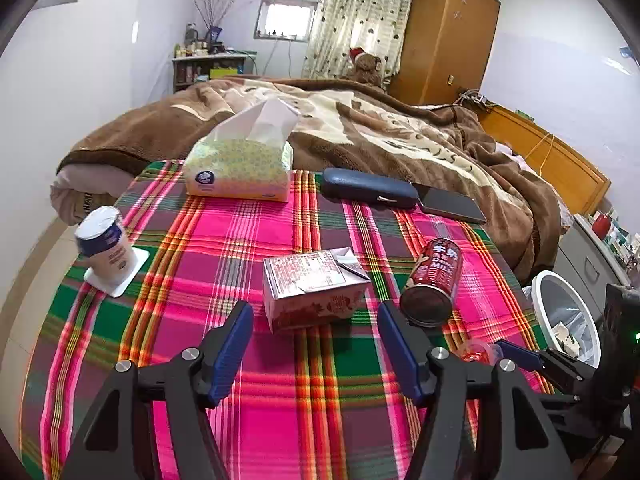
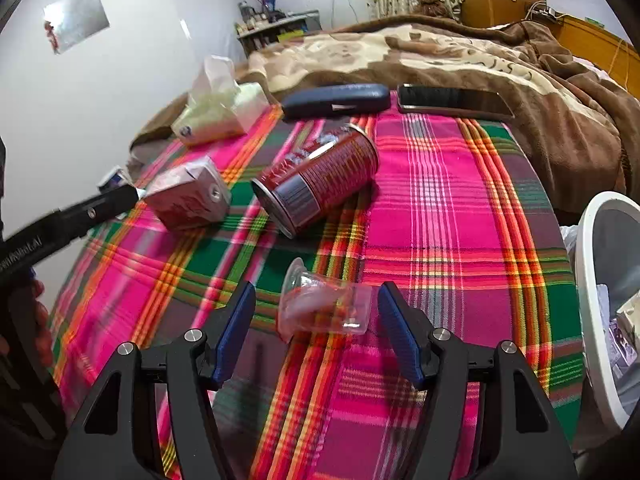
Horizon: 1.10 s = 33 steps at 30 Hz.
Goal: Collect trash
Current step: 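Grasp the white juice carton with the left tool while the right tool grasps a clear plastic cup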
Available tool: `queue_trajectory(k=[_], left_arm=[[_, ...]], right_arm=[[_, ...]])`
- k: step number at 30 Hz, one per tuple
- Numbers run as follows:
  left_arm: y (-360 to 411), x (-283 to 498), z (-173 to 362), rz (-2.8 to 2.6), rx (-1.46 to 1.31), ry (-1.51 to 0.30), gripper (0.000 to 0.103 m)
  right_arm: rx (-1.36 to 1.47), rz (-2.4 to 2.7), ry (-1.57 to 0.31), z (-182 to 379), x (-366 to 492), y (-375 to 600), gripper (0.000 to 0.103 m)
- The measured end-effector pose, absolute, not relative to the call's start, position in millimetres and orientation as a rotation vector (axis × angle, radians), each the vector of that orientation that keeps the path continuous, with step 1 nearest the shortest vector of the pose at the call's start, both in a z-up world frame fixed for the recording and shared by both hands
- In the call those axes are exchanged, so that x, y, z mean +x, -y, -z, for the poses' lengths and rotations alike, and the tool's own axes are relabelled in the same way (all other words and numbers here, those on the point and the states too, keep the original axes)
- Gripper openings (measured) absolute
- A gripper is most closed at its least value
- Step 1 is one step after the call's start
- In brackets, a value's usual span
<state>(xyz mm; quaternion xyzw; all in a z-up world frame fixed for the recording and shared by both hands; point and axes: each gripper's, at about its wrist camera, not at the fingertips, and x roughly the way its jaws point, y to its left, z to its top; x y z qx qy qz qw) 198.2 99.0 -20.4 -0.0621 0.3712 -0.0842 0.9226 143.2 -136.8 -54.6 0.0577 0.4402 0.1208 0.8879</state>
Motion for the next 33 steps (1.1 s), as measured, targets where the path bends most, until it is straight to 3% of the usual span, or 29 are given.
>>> queue_trajectory(k=[7, 11, 23, 33], left_arm=[[-108, 225, 28, 0.195, -0.123, -0.787, 0.065], [-105, 237, 32, 0.216, -0.105, -0.806, 0.065], [-66, 219, 47, 0.382, -0.064, -0.875, 0.065], [-75, 234, 35, 0.292, -0.034, -0.802, 0.066]], right_arm=[[0.113, -0.198, -0.932, 58, 142, 144, 0.065], [0.13, -0.183, -0.931, 57, 138, 148, 0.044], [0.16, -0.13, -0.919, 54, 133, 160, 0.042], [0.175, -0.137, -0.919, 56, 135, 161, 0.042]])
